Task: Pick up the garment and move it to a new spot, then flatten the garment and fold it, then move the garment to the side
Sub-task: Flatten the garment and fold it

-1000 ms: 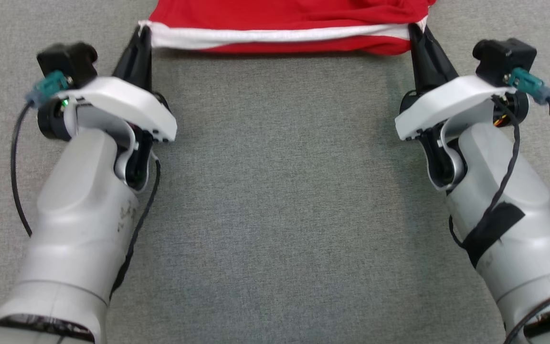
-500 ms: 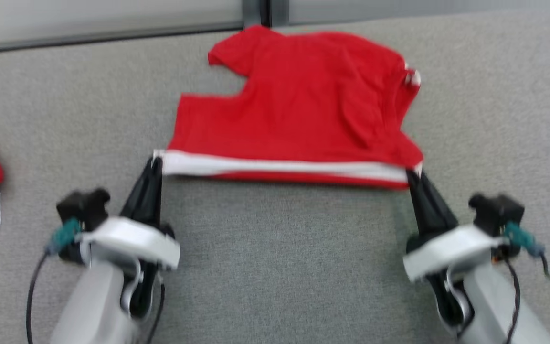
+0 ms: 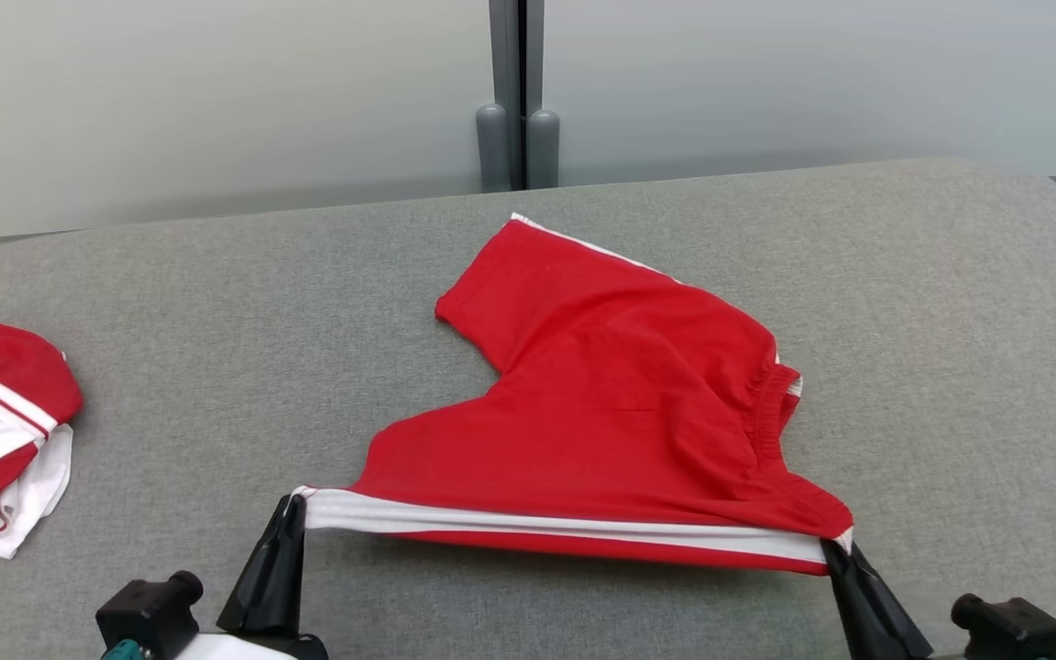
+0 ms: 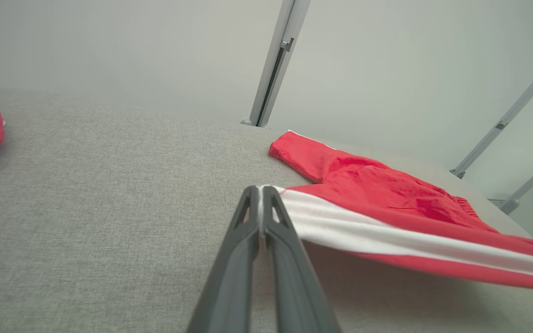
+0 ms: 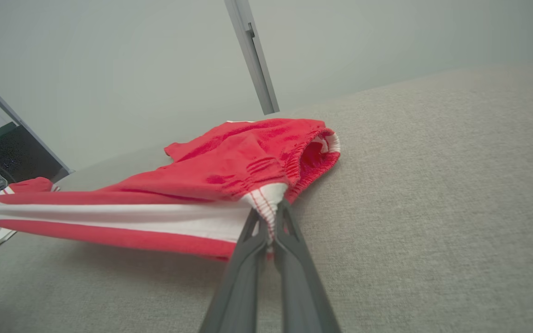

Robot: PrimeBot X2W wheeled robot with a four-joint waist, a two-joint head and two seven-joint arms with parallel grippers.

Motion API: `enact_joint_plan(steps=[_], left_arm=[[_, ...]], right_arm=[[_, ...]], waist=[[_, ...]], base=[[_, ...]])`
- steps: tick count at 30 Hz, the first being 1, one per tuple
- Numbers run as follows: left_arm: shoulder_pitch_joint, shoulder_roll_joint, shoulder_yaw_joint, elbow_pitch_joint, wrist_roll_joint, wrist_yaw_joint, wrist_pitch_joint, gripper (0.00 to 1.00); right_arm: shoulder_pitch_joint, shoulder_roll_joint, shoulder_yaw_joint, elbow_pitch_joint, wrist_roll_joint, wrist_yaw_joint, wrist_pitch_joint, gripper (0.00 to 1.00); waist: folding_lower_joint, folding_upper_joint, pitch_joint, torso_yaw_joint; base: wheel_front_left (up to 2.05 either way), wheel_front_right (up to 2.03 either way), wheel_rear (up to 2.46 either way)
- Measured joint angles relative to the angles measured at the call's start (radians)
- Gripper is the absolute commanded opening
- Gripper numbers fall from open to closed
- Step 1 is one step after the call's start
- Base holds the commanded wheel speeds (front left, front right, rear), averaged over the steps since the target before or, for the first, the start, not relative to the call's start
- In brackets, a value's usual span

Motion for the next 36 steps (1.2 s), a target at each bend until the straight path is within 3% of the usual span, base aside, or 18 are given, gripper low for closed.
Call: enact_joint_plan(steps=[8, 16, 23, 36], left_arm=[[0.001, 0.012, -0.009, -0.074, -0.006, 0.015, 0.048, 0.0], [-0.226, 0.032, -0.035, -0.007, 0.006, -0.024, 0.081, 0.0], [-0.543, 0.056, -0.082, 0.187, 0.013, -0.065, 0.153, 0.0], [-1.006, 0.06, -0.21, 0.623, 0.014, -0.089, 0.157, 0.0]], right_arm=[[0.04, 0.022, -0.047, -0.098, -0.017, 0.0, 0.08, 0.0], [-0.062, 0.059, -0.087, -0.102, 0.012, -0.001, 0.132, 0.0], [-0.262, 0.068, -0.088, -0.019, 0.108, -0.001, 0.145, 0.0], [-0.544, 0.069, 0.013, 0.201, 0.239, -0.001, -0.007, 0.0]], waist=[[0.0, 0.0, 0.012, -0.008], [0.0, 0.0, 0.088, -0.018], [-0.0001, 0.0, 0.208, -0.061], [0.0, 0.0, 0.374, -0.179]], base=[[0.0, 0.0, 0.0], [0.0, 0.0, 0.0], [0.0, 0.0, 0.0], [0.0, 0.0, 0.0]])
